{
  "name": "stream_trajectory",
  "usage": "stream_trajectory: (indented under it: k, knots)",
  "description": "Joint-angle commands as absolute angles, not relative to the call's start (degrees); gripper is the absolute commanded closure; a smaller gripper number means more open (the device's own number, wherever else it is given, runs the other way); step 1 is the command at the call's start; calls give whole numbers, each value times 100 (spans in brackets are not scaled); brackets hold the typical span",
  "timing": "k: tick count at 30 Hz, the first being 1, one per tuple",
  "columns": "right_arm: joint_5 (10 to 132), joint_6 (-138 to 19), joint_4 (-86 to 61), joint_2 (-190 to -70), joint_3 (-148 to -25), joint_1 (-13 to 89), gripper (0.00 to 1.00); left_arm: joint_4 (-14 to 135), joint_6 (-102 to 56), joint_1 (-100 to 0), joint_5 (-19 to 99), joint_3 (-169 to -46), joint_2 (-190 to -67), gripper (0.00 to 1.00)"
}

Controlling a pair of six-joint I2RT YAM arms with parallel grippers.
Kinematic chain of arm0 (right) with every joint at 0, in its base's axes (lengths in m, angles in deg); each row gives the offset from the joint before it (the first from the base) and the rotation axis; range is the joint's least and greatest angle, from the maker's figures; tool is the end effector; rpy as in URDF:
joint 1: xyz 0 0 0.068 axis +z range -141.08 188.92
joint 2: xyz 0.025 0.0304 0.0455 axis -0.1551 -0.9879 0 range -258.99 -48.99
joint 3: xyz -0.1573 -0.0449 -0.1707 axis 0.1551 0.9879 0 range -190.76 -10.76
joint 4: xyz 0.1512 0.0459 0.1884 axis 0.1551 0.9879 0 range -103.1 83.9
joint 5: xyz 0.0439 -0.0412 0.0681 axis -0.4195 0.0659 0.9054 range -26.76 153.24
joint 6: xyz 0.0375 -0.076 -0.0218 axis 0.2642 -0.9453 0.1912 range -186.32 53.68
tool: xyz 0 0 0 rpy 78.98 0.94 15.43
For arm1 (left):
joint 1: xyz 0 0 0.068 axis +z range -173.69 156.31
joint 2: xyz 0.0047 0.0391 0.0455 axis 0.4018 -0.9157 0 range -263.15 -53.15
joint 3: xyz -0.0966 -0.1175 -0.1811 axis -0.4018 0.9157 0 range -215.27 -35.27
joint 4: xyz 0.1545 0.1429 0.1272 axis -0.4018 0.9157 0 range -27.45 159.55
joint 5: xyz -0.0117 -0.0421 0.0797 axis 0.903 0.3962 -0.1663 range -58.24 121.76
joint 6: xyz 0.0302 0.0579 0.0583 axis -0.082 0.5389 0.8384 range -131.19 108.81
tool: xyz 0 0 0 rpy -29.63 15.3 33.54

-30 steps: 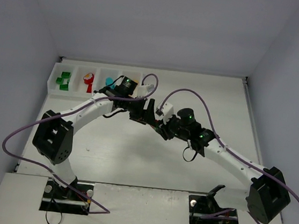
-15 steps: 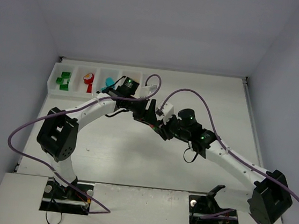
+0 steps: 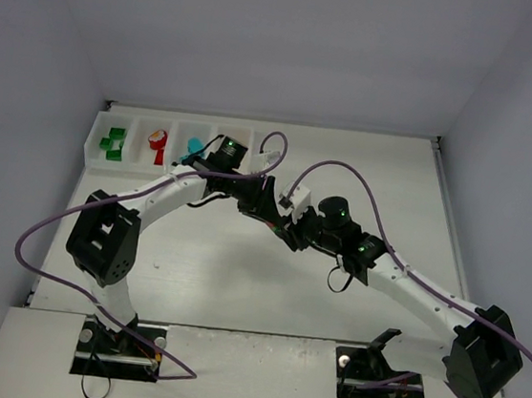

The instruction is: Sort the legos into containers by color

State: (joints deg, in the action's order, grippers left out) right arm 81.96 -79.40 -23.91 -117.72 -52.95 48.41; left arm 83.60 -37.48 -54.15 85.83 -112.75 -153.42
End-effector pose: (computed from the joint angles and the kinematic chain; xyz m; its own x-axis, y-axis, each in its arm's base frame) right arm 0.2241 0.2170 0.2360 -0.0135 -0.2889 -0.9573 -0.8662 0.4817 -0.1331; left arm 0.2960 -0.2469 0.2202 -0.8901 0.2218 -0.3982 0.4536 0.3436 -0.8223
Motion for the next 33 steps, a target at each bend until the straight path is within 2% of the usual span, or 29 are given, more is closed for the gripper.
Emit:
stream_trajectory:
  k: [1, 11, 21, 24, 25, 29, 33]
  knots:
    - [8161, -7915, -2751, -11596, -5189, 4882, 100, 8390, -3537, -5331, 9065, -11499, -15238, 86]
    - [7871, -7941, -2734, -11517, -4899, 4882, 100, 9074, -3229, -4664, 9320, -11631, -15089, 86]
    - [7810, -7976, -2734, -11763, -4996, 4874, 100, 9717, -2781, -3565, 8898, -11780, -14790, 86]
    - [7792, -7959, -2716, -11780, -5031, 4874, 100, 9902, -2710, -3126, 8198, -11991, -14781, 86]
    - [7801, -7950, -2708, -11789, -5066, 4882, 100, 9972, -2701, -3012, 7447, -12157, -14790, 86]
    - [7845, -7915, -2690, -11815, -5145, 4874, 100, 9867, -2719, -2554, 5643, -12674, -14991, 86]
    - [7801, -7915, -2664, -11807, -5215, 4882, 100, 9665, -2824, -2159, 4339, -13291, -15396, 86]
